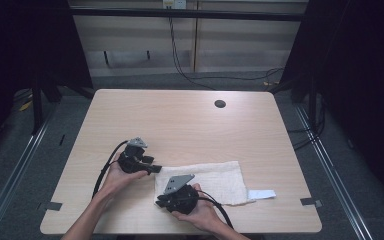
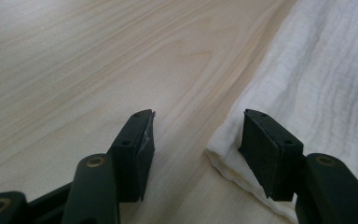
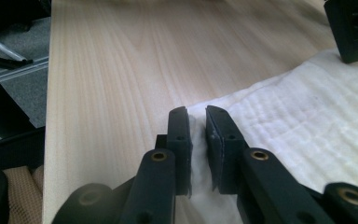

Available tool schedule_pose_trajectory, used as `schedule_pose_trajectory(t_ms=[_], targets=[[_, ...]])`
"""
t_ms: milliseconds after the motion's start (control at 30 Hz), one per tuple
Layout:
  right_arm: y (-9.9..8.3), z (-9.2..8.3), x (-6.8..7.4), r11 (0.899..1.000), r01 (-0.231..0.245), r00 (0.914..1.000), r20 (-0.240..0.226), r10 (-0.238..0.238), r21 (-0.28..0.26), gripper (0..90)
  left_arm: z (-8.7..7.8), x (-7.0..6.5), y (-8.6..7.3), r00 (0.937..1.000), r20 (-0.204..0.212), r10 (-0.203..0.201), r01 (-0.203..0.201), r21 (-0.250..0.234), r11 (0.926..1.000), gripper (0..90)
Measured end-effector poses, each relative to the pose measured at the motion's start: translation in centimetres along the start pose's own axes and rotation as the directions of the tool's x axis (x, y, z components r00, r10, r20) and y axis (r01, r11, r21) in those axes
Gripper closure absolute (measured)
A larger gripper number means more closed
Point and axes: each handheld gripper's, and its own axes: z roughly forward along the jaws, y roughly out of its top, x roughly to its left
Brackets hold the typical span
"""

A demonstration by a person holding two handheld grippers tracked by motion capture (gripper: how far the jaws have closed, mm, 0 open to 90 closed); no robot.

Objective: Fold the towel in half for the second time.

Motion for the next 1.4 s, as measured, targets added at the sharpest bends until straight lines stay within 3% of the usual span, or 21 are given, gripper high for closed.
schedule_pose_trajectory(t_ms=[100, 200, 400, 567, 700, 833, 1000, 1067, 1333, 1400], targets=[[0.0, 0.0, -0.1, 1.0, -0.005, 1.0, -0.002, 0.005, 0.004, 81.1, 0.0, -0.2, 0.1, 0.9994, 0.034, -0.005, 0.005, 0.0, 1.0, 47.7], [0.0, 0.0, -0.3, 1.0, -0.031, 0.9994, -0.017, 0.031, 0.004, 82.1, 0.1, -0.5, 0.3, 0.9996, 0.027, 0.006, -0.006, 0.008, 1.0, 50.7], [0.5, 0.0, -0.3, 0.999, -0.01, 0.9999, -0.009, 0.01, 0.037, 82.5, 0.3, -0.6, 0.1, 0.9992, 0.035, 0.019, -0.02, 0.031, 0.9993, 56.1], [0.6, -0.1, -0.5, 0.999, -0.014, 0.9995, -0.028, 0.015, 0.043, 84.0, 0.5, -1.5, 0.0, 0.9976, 0.063, 0.028, -0.031, 0.049, 0.9983, 71.4], [0.7, -0.3, -0.5, 0.999, -0.027, 0.9988, -0.039, 0.028, 0.036, 84.5, 0.4, -1.4, -0.1, 0.9948, 0.098, 0.029, -0.032, 0.032, 0.999, 84.2], [1.2, -1.0, -0.7, 0.999, -0.037, 0.9984, -0.042, 0.037, 0.011, 84.7, -0.1, -1.1, 0.1, 0.993, 0.118, 0.001, 0.001, -0.017, 0.9999, 85.0], [1.6, -1.8, -0.9, 0.998, -0.054, 0.997, -0.057, 0.053, -0.019, 84.7, -0.8, -1.5, 0.4, 0.9944, 0.105, 0.004, 0.001, -0.051, 0.9987, 85.0], [1.9, -2.0, -0.9, 0.999, -0.039, 0.9974, -0.062, 0.037, -0.02, 84.7, -1.0, -1.5, 0.6, 0.9944, 0.106, 0.002, 0.004, -0.064, 0.9979, 85.0], [2.3, -2.7, -1.1, 0.997, -0.059, 0.9953, -0.08, 0.055, -0.05, 84.8, -1.6, -1.6, 0.7, 0.9934, 0.114, 0.001, 0.007, -0.074, 0.9972, 85.0], [2.5, -2.9, -1.1, 0.997, -0.048, 0.9957, -0.082, 0.043, -0.063, 84.7, -1.8, -1.7, 0.7, 0.9958, 0.092, -0.006, 0.015, -0.093, 0.9955, 84.9]])
